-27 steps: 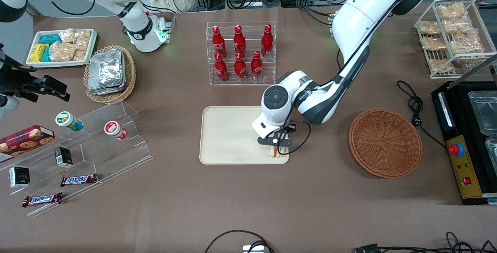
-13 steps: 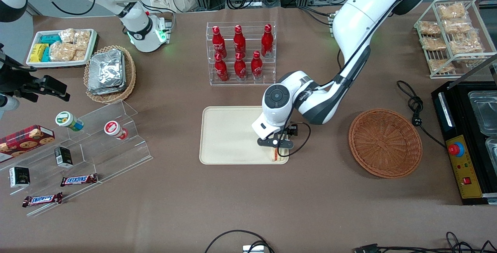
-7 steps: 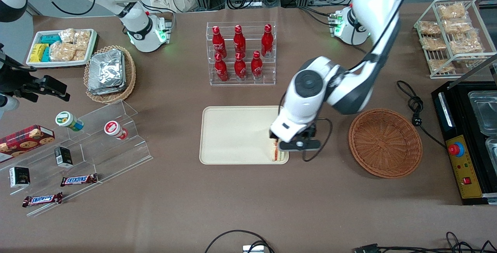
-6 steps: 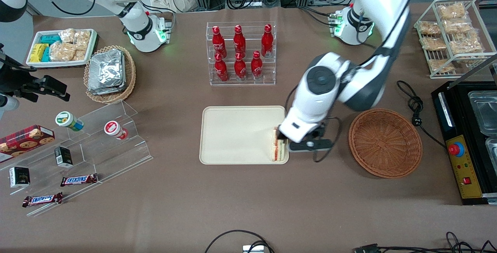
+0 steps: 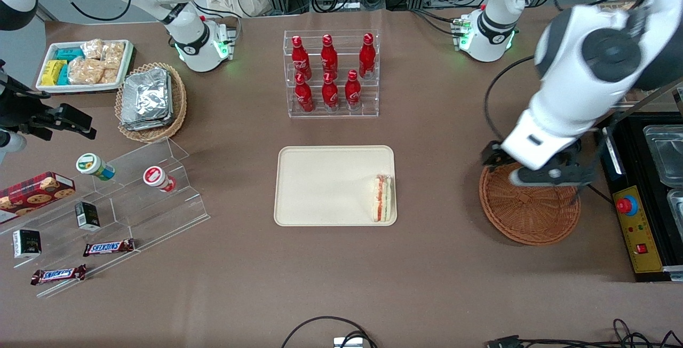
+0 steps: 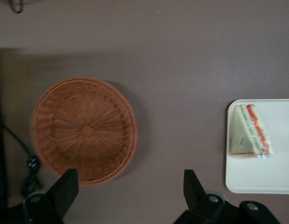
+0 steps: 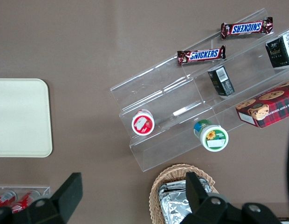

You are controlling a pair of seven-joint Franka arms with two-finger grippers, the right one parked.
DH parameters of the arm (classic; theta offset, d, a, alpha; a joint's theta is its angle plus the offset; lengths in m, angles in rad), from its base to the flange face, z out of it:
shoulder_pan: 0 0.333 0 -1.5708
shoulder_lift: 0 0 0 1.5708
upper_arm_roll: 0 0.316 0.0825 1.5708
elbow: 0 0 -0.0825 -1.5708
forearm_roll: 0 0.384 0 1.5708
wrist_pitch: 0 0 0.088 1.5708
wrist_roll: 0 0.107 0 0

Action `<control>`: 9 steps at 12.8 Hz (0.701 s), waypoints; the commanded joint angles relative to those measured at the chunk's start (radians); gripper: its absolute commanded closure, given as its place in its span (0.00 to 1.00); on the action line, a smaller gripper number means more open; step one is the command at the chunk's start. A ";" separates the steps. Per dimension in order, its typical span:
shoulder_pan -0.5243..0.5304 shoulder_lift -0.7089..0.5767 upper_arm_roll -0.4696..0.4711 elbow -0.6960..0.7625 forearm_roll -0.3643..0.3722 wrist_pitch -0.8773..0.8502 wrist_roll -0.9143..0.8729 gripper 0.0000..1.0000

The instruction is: Place sandwich from basket to tray

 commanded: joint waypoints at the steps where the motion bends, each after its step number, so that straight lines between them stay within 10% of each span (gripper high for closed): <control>1: 0.067 -0.114 0.008 -0.067 -0.047 -0.072 0.032 0.00; 9: 0.144 -0.137 0.012 -0.055 -0.123 -0.128 0.129 0.00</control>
